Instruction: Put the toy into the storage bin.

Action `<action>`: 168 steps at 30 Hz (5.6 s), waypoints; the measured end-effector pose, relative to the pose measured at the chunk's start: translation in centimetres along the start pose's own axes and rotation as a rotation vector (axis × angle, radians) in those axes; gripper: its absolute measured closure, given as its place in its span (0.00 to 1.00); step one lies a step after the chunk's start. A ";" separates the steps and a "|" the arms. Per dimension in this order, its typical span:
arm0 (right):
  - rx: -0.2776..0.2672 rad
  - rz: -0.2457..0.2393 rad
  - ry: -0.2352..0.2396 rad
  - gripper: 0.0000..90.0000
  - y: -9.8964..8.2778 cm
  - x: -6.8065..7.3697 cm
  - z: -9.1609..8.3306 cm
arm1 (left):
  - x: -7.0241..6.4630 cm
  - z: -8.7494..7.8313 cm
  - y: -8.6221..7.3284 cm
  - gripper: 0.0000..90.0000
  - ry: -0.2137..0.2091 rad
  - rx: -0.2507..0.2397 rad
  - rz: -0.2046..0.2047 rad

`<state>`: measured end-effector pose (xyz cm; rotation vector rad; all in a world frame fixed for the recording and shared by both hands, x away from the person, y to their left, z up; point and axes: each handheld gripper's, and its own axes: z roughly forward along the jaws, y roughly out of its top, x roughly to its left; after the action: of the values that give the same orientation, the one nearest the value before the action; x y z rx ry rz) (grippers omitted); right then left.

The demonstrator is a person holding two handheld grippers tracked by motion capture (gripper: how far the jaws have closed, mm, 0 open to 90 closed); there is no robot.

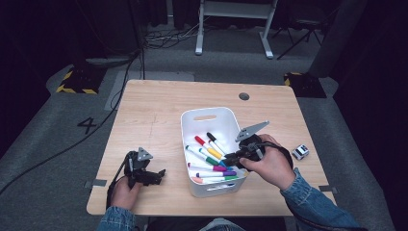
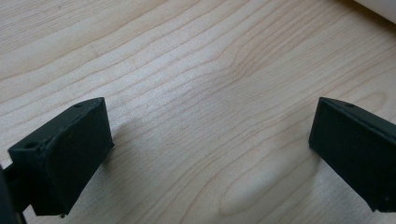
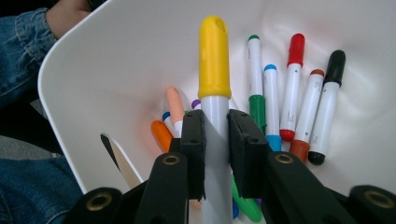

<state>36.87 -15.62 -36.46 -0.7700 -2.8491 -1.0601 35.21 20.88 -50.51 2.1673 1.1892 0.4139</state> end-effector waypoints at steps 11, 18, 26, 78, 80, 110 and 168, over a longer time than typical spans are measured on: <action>0.058 -0.032 -0.014 0.86 0.2 0.7 1.2 | 0.0 0.0 0.0 0.00 -0.001 0.003 0.001; 0.096 -0.063 -0.026 0.86 0.3 1.0 2.1 | 0.0 0.0 0.0 0.00 -0.001 0.004 0.001; 0.034 -0.030 -0.024 0.56 0.3 1.1 1.9 | 0.0 0.0 0.0 0.00 0.001 0.001 0.000; -0.238 0.229 -0.417 0.33 -9.9 -10.5 -10.3 | 0.0 0.0 0.0 0.00 0.000 0.003 0.000; -0.233 0.237 -0.434 0.33 -10.5 -11.0 -10.5 | 0.0 0.0 0.0 0.00 0.000 0.003 0.000; -0.139 0.386 -0.531 0.31 -19.0 -17.8 -8.9 | 0.0 0.0 0.0 0.00 -0.001 0.003 -0.002; -0.105 0.365 -0.499 0.28 -19.7 -17.6 -5.7 | 0.0 0.0 0.0 0.00 -0.002 0.003 -0.003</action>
<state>42.58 -39.72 -47.17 -1.6985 -2.8452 -1.0893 35.24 20.83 -50.52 2.1682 1.1920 0.4087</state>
